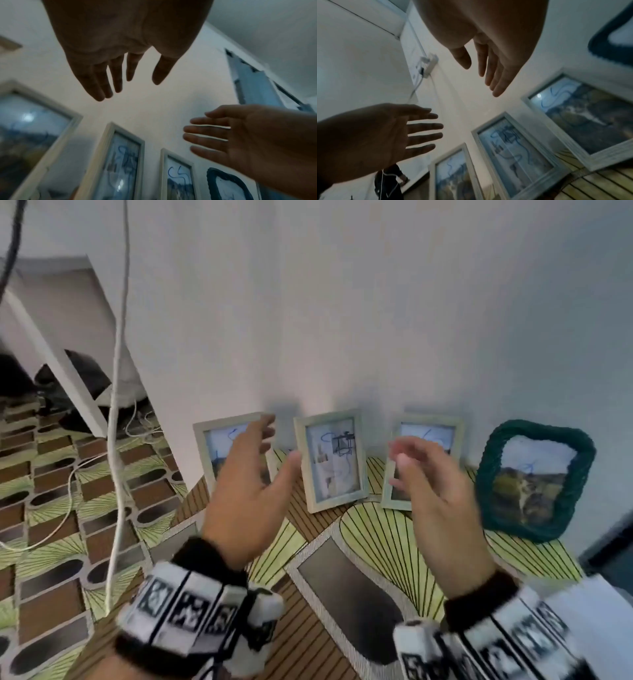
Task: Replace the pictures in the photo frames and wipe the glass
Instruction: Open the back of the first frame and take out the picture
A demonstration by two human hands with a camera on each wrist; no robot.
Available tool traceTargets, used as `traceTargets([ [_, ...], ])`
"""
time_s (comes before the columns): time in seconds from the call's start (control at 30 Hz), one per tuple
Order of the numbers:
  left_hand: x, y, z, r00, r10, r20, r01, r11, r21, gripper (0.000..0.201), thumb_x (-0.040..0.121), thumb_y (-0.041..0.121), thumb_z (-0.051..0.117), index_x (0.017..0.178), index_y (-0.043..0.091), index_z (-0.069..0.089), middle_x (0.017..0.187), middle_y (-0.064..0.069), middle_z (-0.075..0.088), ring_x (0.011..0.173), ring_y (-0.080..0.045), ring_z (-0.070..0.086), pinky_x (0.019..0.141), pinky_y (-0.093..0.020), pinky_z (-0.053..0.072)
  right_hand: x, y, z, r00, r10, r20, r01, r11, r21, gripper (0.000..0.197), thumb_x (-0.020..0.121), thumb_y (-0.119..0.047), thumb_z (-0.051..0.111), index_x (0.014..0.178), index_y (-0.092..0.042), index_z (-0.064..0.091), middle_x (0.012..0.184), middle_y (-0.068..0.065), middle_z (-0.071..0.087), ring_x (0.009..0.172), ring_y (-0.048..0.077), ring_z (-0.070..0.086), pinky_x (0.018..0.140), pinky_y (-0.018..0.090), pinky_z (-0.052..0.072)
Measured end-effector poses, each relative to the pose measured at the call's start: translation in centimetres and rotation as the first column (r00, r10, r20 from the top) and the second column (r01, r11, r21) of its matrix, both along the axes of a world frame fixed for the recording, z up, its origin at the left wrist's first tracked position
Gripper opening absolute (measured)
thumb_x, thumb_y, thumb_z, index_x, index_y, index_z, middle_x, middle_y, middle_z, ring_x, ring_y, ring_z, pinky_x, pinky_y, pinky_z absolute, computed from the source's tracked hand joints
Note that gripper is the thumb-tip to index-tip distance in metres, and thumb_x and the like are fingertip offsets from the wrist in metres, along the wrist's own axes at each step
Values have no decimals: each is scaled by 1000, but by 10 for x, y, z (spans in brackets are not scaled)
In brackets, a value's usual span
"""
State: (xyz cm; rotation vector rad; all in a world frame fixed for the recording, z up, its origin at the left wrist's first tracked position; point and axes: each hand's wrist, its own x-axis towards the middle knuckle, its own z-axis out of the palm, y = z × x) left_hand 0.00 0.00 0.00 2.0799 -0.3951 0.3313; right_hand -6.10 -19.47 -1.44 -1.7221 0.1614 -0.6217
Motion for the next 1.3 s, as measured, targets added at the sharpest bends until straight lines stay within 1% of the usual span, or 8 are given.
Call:
traceTargets([
  [0.17, 71, -31, -35, 937, -96, -335, 34, 982, -186, 63, 102, 29, 45, 156, 33, 11, 162, 11, 15, 147, -11, 19, 121, -40, 20, 85, -1, -26, 970, 53, -237, -74, 994, -81, 48, 104, -36, 39, 151, -30, 32, 155, -11, 37, 140, 5, 34, 119, 36, 27],
  [0.37, 91, -51, -67, 908, -179, -379, 98, 970, -223, 65, 103, 24, 41, 156, 31, 3, 162, 13, 12, 140, 3, 15, 119, -26, 14, 131, -2, -51, 952, 75, -298, -104, 991, -86, 57, 104, -43, 35, 156, -25, 18, 161, -6, 23, 147, 11, 23, 109, 22, 15],
  [0.57, 86, -47, -65, 909, -162, -384, 110, 982, -155, 67, 104, 23, 39, 155, 35, -3, 161, 14, 9, 143, -1, 13, 108, -18, 12, 134, -1, -46, 928, 121, -352, -110, 993, 52, 58, 104, -42, 35, 156, -24, 18, 161, -1, 26, 147, 19, 27, 121, 37, 20],
  [0.73, 65, -35, -49, 918, -159, -364, 120, 984, -128, 65, 105, 25, 39, 154, 37, -1, 161, 11, 14, 147, -11, 18, 110, -20, 14, 103, 4, -28, 927, 161, -337, -139, 986, 88, 56, 105, -34, 38, 156, -18, 19, 162, 0, 23, 148, 16, 23, 122, 37, 19],
  [0.87, 41, -21, -31, 917, -233, -324, 145, 951, -274, 64, 104, 24, 42, 154, 41, 6, 161, 12, 17, 147, -10, 20, 122, -42, 20, 65, 11, -10, 956, 156, -249, -142, 987, 73, 54, 105, -35, 41, 154, -20, 27, 158, -3, 31, 144, 12, 31, 117, 31, 25],
  [1.03, -4, 6, -16, 899, -346, -268, 237, 900, -365, 59, 103, 28, 45, 151, 45, 16, 155, 19, 31, 140, -9, 38, 114, -47, 36, -5, 18, 5, 989, 132, -71, -128, 990, 56, 31, 102, -26, 50, 119, -51, 53, 100, -47, 58, 96, -28, 51, 74, -4, 40],
  [1.2, -66, 24, -21, 856, -482, -188, 364, 820, -443, 56, 103, 15, 46, 150, 40, 28, 138, 31, 50, 128, 2, 50, 102, -30, 49, -71, 20, -13, 995, 102, 19, -104, 982, 155, 34, 99, -20, 55, 129, -37, 59, 125, -19, 65, 119, -2, 57, 102, 32, 50],
  [1.3, -104, 23, -27, 842, -516, -156, 399, 791, -464, 53, 100, 12, 49, 141, 43, 36, 143, 19, 51, 132, -3, 47, 101, -25, 48, -108, 19, -26, 990, 130, 47, -137, 957, 254, 34, 100, -17, 54, 125, -40, 60, 118, -19, 69, 112, 0, 64, 88, 23, 56],
])
